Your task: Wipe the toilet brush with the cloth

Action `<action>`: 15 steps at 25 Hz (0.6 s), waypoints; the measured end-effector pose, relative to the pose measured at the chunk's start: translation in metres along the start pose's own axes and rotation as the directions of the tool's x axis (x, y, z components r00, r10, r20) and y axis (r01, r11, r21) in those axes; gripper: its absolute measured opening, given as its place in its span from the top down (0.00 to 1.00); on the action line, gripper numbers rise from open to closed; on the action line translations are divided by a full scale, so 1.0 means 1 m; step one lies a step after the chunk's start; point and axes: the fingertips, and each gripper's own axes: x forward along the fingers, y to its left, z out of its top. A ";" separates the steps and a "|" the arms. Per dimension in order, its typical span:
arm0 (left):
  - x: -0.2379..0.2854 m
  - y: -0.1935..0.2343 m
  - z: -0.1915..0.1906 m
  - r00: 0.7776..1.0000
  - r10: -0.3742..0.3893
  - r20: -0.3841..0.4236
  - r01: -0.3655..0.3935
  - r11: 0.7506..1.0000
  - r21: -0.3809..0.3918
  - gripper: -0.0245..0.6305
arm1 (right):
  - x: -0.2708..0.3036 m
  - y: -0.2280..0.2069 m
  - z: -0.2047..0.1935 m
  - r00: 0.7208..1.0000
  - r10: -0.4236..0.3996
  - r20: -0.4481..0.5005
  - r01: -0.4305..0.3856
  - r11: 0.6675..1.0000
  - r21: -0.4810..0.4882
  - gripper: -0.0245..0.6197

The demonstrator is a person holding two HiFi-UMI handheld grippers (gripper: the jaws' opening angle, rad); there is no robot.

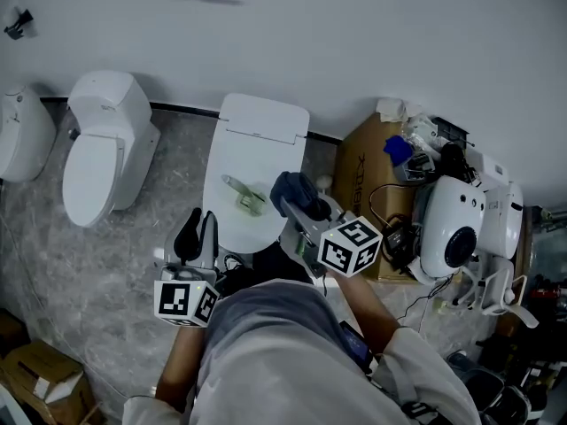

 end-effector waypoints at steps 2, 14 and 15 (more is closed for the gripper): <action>-0.009 0.001 0.006 1.000 0.013 0.008 -0.013 1.000 -0.007 0.96 | -0.009 0.003 0.004 1.000 -0.018 0.009 0.019 1.000 -0.025 0.80; -0.050 0.000 0.020 0.998 0.063 0.006 -0.063 0.997 0.048 0.96 | -0.063 0.033 0.022 0.995 -0.056 0.080 0.070 0.981 -0.179 0.80; -0.050 0.000 0.018 0.998 0.061 0.000 -0.061 0.997 0.056 0.96 | -0.064 0.036 0.023 0.995 -0.048 0.083 0.062 0.982 -0.179 0.80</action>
